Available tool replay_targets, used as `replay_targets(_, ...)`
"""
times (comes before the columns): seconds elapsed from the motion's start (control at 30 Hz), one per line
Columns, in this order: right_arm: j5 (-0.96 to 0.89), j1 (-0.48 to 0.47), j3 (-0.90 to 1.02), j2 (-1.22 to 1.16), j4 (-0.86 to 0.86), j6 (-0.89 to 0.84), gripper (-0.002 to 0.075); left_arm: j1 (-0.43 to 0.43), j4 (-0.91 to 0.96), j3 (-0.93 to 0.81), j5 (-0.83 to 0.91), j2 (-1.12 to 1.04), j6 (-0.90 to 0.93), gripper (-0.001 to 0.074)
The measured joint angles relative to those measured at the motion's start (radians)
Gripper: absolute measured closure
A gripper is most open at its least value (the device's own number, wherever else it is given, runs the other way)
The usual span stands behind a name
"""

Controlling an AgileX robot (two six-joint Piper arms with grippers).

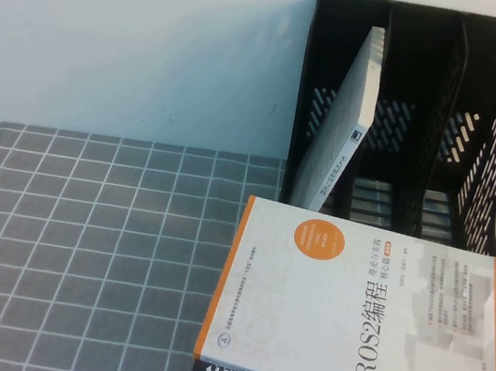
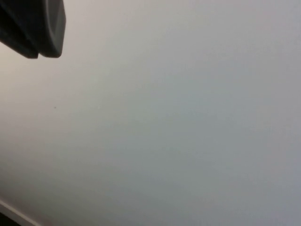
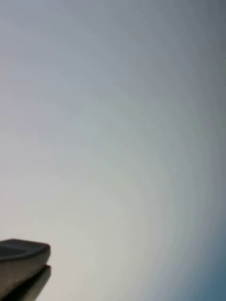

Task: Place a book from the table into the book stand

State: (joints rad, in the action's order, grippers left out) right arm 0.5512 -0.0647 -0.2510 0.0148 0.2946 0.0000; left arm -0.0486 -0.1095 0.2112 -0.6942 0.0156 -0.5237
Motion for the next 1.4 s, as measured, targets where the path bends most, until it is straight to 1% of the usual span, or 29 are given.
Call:
replay_targets(0.13,-0.008,0.0,-0.226,-0.021,-0.193,0.031,0.0729,0.0,0.068,0.236,0.281,-0.017,0.0,0.0738)
replay_targets(0.2,-0.033,0.0,-0.33,-0.056,-0.275,0.057,0.0729,0.0,0.081,0.336,0.368,-0.067,0.0,0.0738)
replay_targets(0.3,-0.136,0.0,-0.46,-0.132,-0.385,0.089,0.0729,0.0,0.091,0.472,0.465,-0.164,0.0,0.0738)
replay_targets(0.37,-0.256,0.0,-0.524,-0.192,-0.419,0.094,0.0729,0.002,0.11,0.539,0.549,-0.231,0.0,0.0738)
replay_targets(0.53,-0.682,0.018,-0.593,-0.31,-0.437,0.067,0.0729,0.044,0.175,0.613,0.778,-0.339,0.0,0.0738)
replay_targets(0.67,-1.029,0.038,-0.596,-0.348,-0.432,0.063,0.0729,0.088,0.184,0.617,1.078,-0.372,0.0,0.0738)
replay_targets(0.77,-1.164,0.041,-0.596,-0.346,-0.385,0.073,0.0729,0.107,0.191,0.611,1.334,-0.376,0.011,0.0738)
replay_targets(0.87,-1.25,0.042,-0.596,-0.335,-0.256,0.08,0.0729,0.113,0.195,0.58,1.477,-0.378,0.008,0.0738)
replay_targets(0.97,-1.331,0.044,-0.583,-0.333,-0.104,0.083,0.0729,0.113,0.158,0.54,1.534,-0.378,0.004,0.0738)
replay_targets(1.07,-1.374,0.046,-0.532,-0.333,-0.013,0.065,0.0729,0.115,0.071,0.49,1.546,-0.378,0.004,0.0738)
replay_targets(1.23,-1.401,0.046,-0.463,-0.343,0.008,0.026,0.0729,0.121,-0.035,0.416,1.52,-0.38,0.075,0.0738)
replay_targets(1.4,-1.41,0.073,-0.437,-0.431,-0.016,-0.033,0.0729,0.143,-0.168,0.393,1.393,-0.401,0.17,0.0738)
